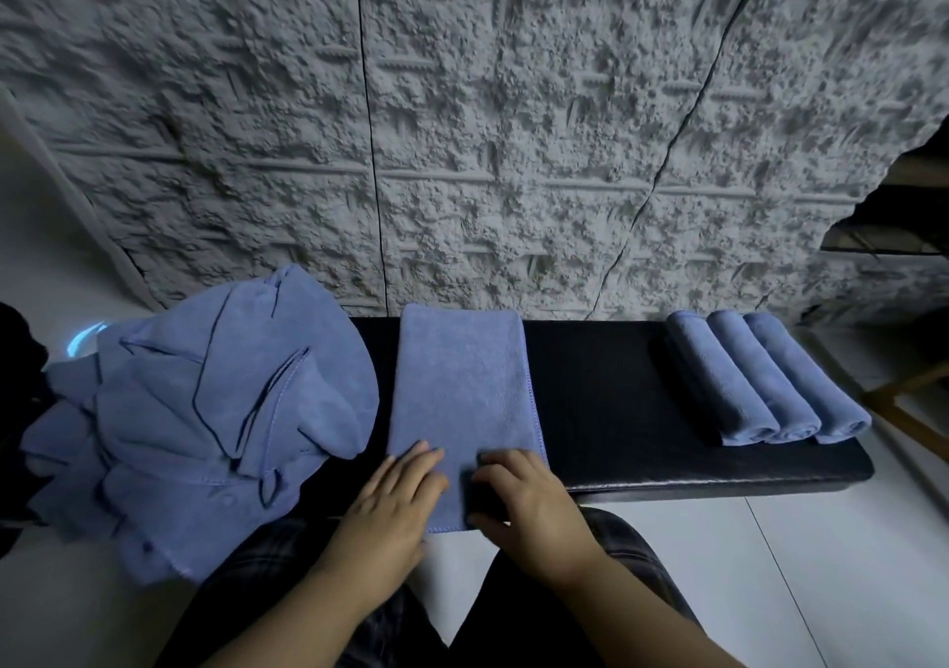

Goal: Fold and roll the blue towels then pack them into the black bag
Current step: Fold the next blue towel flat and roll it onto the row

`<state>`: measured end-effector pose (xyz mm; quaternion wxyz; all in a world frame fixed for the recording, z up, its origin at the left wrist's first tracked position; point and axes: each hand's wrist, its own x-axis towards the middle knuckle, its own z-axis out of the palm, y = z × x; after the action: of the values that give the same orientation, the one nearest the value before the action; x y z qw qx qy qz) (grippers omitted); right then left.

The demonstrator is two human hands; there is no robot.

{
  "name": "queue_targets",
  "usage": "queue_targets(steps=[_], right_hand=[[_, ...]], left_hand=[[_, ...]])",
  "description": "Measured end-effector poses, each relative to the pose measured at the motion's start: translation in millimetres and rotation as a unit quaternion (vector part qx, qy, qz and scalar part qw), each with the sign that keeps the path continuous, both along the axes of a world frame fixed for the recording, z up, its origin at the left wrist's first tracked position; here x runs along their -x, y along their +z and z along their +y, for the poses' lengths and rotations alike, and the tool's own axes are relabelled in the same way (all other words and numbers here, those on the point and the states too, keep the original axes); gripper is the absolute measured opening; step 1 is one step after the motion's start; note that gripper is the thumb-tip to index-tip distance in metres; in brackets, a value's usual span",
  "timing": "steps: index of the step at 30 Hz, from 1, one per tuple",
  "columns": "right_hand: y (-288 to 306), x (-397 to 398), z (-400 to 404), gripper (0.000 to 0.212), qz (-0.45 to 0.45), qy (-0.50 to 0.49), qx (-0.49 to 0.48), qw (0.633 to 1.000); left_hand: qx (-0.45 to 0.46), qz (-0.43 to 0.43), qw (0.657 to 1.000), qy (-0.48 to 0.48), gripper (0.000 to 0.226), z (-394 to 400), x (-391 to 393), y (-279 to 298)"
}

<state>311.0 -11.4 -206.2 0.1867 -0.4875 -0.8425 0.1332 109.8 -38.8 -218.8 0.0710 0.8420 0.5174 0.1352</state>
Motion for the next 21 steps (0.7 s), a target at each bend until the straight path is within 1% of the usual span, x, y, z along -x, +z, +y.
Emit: queue_targets(steps=[1, 3, 4, 5, 7, 9, 11, 13, 14, 15, 16, 17, 18, 19, 21], right_hand=[[-0.2, 0.5, -1.3, 0.050, -0.029, 0.008, 0.000, 1.000], [-1.3, 3.2, -3.1, 0.069, -0.073, 0.017, -0.001, 0.997], [-2.3, 5.2, -3.1, 0.071, -0.083, 0.016, -0.011, 0.996], [-3.5, 7.2, -2.6, 0.067, -0.084, 0.014, -0.027, 0.996], [-7.3, 9.8, -1.7, 0.057, -0.077, 0.007, -0.065, 0.995], [-7.9, 11.4, -1.7, 0.056, -0.079, 0.001, -0.077, 0.994], [-5.8, 12.6, -3.0, 0.064, -0.109, 0.000, -0.069, 0.992], [-5.1, 14.3, -4.0, 0.078, -0.140, 0.003, -0.050, 0.989], [-6.0, 14.7, -4.3, 0.080, -0.148, -0.001, -0.051, 0.988], [-4.9, 15.8, -5.0, 0.077, -0.156, -0.007, -0.053, 0.986], [-6.3, 16.7, -4.8, 0.066, -0.155, -0.013, -0.077, 0.985], [-6.0, 18.4, -5.6, 0.046, -0.151, -0.017, -0.102, 0.983], [-6.9, 19.4, -5.5, 0.026, -0.148, -0.021, -0.130, 0.980], [-4.4, 20.4, -6.2, 0.019, -0.148, -0.023, -0.139, 0.979], [-3.4, 20.8, -6.7, 0.018, -0.158, -0.016, -0.157, 0.975]], left_hand=[[-0.031, -0.002, 0.999, 0.008, 0.034, 0.9, -2.1, -3.7], [-0.064, 0.000, 0.998, 0.029, 0.037, 3.9, -4.3, -7.2], [-0.081, 0.004, 0.996, 0.036, 0.038, 5.4, -4.2, -9.4], [-0.090, 0.008, 0.995, 0.037, 0.038, 6.3, -4.5, -11.8], [-0.094, 0.005, 0.995, 0.039, 0.040, 6.6, -5.2, -12.4], [-0.089, 0.000, 0.995, 0.039, 0.040, 5.9, -6.1, -11.4], [-0.066, -0.002, 0.997, 0.036, 0.042, 4.0, -6.8, -8.1], [-0.028, -0.011, 0.999, 0.041, 0.058, 3.8, -6.1, -4.6], [-0.022, -0.014, 0.999, 0.044, 0.059, 3.5, -5.5, -2.4], [-0.036, -0.014, 0.998, 0.043, 0.051, 3.5, -5.1, -2.2], [-0.057, -0.019, 0.997, 0.042, 0.038, 3.2, -5.6, -1.5], [-0.069, -0.022, 0.996, 0.043, 0.026, 2.9, -5.3, -1.3], [-0.072, -0.023, 0.996, 0.049, 0.023, 3.0, -4.8, 0.5], [-0.073, -0.025, 0.996, 0.051, 0.024, 3.3, -3.9, 0.6], [-0.087, -0.034, 0.994, 0.052, 0.023, 2.5, -1.8, 1.6]])
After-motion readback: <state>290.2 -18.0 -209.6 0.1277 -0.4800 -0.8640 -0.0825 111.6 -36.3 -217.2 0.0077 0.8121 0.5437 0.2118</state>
